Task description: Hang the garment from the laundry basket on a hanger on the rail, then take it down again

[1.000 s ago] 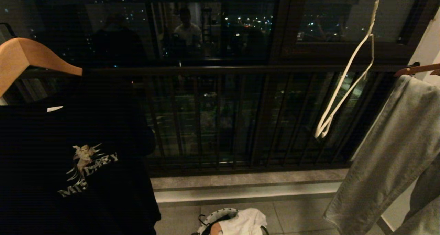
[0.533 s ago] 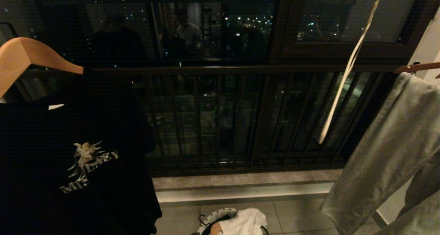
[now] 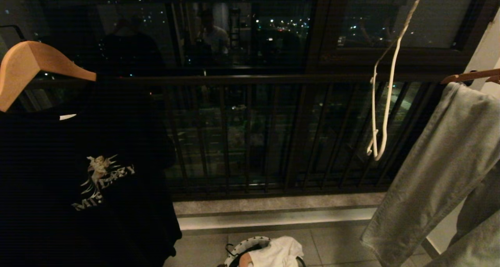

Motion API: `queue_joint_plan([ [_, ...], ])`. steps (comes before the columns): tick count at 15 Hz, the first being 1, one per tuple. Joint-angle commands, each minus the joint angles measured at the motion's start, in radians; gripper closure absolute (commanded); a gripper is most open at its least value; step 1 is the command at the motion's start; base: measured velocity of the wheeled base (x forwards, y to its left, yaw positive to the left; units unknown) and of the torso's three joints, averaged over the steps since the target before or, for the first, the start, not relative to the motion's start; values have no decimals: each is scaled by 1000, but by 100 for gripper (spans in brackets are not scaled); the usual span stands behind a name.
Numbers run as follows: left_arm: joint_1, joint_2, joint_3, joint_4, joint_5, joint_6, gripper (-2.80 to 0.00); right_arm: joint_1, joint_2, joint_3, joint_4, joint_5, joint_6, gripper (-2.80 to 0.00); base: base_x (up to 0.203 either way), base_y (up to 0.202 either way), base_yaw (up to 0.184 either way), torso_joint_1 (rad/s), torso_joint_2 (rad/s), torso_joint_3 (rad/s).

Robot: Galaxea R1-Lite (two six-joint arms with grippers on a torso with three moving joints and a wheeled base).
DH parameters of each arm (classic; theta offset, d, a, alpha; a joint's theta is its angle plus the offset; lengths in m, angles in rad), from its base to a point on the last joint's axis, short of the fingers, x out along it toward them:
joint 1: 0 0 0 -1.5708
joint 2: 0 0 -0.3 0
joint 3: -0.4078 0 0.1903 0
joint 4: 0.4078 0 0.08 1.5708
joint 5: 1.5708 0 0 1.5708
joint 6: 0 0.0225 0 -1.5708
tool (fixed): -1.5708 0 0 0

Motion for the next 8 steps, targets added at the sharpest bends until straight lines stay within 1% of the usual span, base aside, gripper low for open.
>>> queue_joint_plan([
  [1, 0, -1, 2, 0, 0, 0, 0, 0, 1, 0, 0, 1, -1, 0, 0, 0, 0, 0, 0, 0],
  [8, -1, -1, 0, -1, 0, 0, 0, 0, 0, 0, 0, 1, -2, 0, 0, 0, 0, 0, 0, 0],
])
